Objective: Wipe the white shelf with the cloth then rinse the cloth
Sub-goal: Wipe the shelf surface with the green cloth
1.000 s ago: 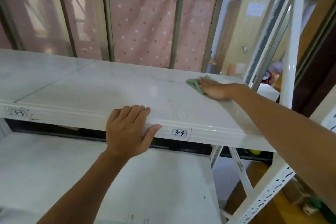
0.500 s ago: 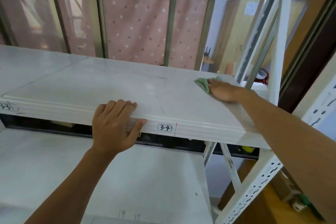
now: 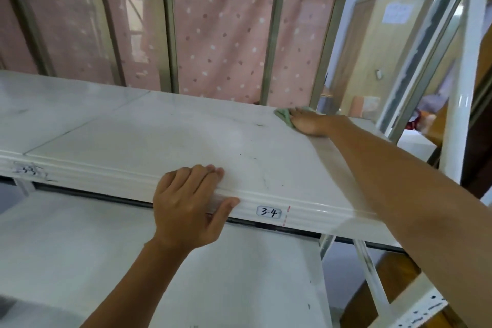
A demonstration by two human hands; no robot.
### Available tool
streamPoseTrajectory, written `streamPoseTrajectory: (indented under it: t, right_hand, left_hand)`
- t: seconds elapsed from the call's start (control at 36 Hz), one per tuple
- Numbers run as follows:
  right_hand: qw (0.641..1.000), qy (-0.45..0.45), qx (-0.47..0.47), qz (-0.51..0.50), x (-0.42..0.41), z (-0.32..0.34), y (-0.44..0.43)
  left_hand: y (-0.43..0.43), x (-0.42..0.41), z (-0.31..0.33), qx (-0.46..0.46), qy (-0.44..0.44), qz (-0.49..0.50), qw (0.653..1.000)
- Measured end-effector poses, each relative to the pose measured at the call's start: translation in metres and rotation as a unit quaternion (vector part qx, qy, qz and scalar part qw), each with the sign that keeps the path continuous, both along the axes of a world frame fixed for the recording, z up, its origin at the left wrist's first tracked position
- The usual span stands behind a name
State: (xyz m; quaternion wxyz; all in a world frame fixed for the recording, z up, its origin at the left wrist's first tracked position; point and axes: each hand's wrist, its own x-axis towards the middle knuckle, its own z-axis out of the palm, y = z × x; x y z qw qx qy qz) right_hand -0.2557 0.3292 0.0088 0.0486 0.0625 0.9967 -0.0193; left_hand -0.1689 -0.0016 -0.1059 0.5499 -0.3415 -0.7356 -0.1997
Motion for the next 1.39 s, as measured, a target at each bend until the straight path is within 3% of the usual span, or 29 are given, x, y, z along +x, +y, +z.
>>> streamPoseTrajectory:
  t: [0.14,0.39,0.64,0.81,0.92,1.06,1.39]
  right_hand:
    - [0.989,-0.011,-0.046,0.138,0.005,-0.001,-0.050]
    - [0.967,-0.040,-0.015,0.252,0.074,-0.015,-0.078]
    - [0.983,0.022,-0.077,0.165,0.082,-0.005,-0.035]
    - [0.993,0.052,-0.064,-0.081,0.090,-0.010,0.066]
    - [0.989,0.033,-0.043,-0.135,0.115,-0.008,0.085]
    - [0.994,0.022,-0.024,-0.105,0.124,-0.011,0.075]
    - [0.998,-0.012,-0.028,0.061,0.173,-0.023,-0.074]
  left_hand:
    - [-0.001,0.000,-0.001,-0.004,-0.003,0.001,1.000]
    - [-0.003,0.005,0.001,-0.006,-0.033,-0.007,0.999]
    - [-0.005,0.005,0.001,-0.012,-0.032,-0.006,0.999]
    - [-0.004,0.003,0.000,-0.009,-0.026,-0.005,1.000]
    - [-0.004,0.003,-0.001,-0.006,-0.018,-0.004,1.000]
    - [-0.004,0.001,-0.002,-0.005,-0.012,-0.005,1.000]
    - [-0.005,0.006,0.000,-0.004,-0.037,-0.017,0.999]
